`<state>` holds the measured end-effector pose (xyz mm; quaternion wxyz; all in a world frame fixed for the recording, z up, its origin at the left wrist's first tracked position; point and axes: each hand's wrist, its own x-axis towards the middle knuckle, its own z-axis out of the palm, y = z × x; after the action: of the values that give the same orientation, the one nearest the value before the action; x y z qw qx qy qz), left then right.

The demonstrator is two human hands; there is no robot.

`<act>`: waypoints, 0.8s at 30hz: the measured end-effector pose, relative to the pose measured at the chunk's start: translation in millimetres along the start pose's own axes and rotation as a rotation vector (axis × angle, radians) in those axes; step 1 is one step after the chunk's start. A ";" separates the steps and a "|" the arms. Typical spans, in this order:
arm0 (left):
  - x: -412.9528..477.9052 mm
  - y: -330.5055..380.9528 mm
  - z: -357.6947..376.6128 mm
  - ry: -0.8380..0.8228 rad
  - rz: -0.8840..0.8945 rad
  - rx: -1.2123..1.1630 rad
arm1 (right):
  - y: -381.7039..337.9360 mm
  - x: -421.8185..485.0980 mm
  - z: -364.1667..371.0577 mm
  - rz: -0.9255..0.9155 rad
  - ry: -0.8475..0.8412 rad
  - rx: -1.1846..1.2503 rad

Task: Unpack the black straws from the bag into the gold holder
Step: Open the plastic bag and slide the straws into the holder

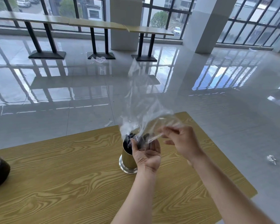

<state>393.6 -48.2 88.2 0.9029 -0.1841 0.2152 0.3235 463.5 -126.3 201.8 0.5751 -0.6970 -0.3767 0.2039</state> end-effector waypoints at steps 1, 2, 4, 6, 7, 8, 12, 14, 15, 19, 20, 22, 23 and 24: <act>-0.5 0.0 1.4 -0.007 -0.001 -0.004 | -0.4 0.8 -0.6 0.012 0.001 0.007; -0.8 0.3 4.0 -0.016 -0.005 -0.012 | -2.2 2.5 -1.1 0.008 0.017 0.039; -2.6 1.3 4.3 -0.011 -0.004 -0.035 | -7.2 5.4 -2.0 0.005 0.007 0.053; -5.1 1.4 6.1 0.010 -0.014 -0.033 | -10.6 5.3 -2.8 0.009 -0.002 0.059; -6.4 1.4 7.7 0.017 -0.016 -0.032 | -11.9 5.2 -2.7 0.009 0.003 0.079; -7.8 1.5 8.1 0.023 -0.011 -0.031 | -14.0 5.0 -2.6 0.013 0.007 0.095; -9.1 2.0 7.9 0.039 0.009 -0.023 | -19.5 4.3 -5.4 -0.005 0.026 0.147; -8.1 2.6 7.0 0.053 0.008 -0.020 | -21.6 4.2 -5.5 -0.002 0.024 0.157; -6.7 2.5 6.4 0.049 0.006 -0.014 | -22.0 5.0 -5.3 -0.005 0.016 0.169; -9.3 2.3 -3.5 0.007 -0.067 0.096 | -22.4 7.8 -2.7 -0.005 0.002 0.186; -10.7 5.4 -7.8 0.013 -0.082 0.161 | -22.2 9.2 -1.1 -0.008 0.021 0.197; -15.0 13.8 -16.9 0.061 -0.064 0.341 | -21.6 13.2 -1.2 -0.011 0.033 0.200; -17.7 20.2 -22.1 0.101 -0.031 0.463 | -21.0 15.6 -1.5 -0.014 0.032 0.200; -21.8 27.8 -27.9 0.146 0.021 0.596 | -21.0 17.6 -1.2 -0.018 0.033 0.200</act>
<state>352.4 -52.2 70.5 0.8958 0.0685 0.3667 0.2415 469.4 -112.6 224.7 0.6496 -0.6359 -0.3512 0.2241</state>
